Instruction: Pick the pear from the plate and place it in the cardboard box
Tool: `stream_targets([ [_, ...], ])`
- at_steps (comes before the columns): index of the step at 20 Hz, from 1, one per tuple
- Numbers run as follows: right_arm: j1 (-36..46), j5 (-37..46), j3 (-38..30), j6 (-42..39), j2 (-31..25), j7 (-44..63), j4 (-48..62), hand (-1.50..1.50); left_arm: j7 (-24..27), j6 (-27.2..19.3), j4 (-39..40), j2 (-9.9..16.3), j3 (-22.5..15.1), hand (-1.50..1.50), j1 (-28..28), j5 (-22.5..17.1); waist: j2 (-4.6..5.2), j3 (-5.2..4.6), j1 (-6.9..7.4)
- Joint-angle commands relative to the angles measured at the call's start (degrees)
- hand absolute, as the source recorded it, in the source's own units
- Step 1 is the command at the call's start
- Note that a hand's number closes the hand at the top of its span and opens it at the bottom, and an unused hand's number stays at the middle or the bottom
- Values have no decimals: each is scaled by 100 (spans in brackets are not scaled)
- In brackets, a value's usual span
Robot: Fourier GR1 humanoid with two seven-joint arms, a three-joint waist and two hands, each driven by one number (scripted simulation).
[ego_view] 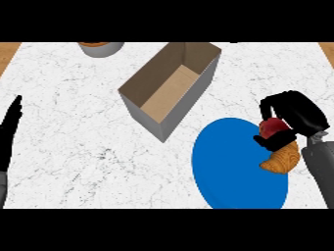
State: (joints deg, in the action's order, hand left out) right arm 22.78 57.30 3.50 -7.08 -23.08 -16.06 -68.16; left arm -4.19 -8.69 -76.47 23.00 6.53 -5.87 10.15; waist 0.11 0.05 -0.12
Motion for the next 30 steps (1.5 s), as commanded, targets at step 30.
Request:
stream_targets([
  [30, 3894, -1390, -1071, 46, 2020, 1846, 1590, 150, 19, 227, -226, -194, 62, 0, -3, 249, 28, -6, 184],
])
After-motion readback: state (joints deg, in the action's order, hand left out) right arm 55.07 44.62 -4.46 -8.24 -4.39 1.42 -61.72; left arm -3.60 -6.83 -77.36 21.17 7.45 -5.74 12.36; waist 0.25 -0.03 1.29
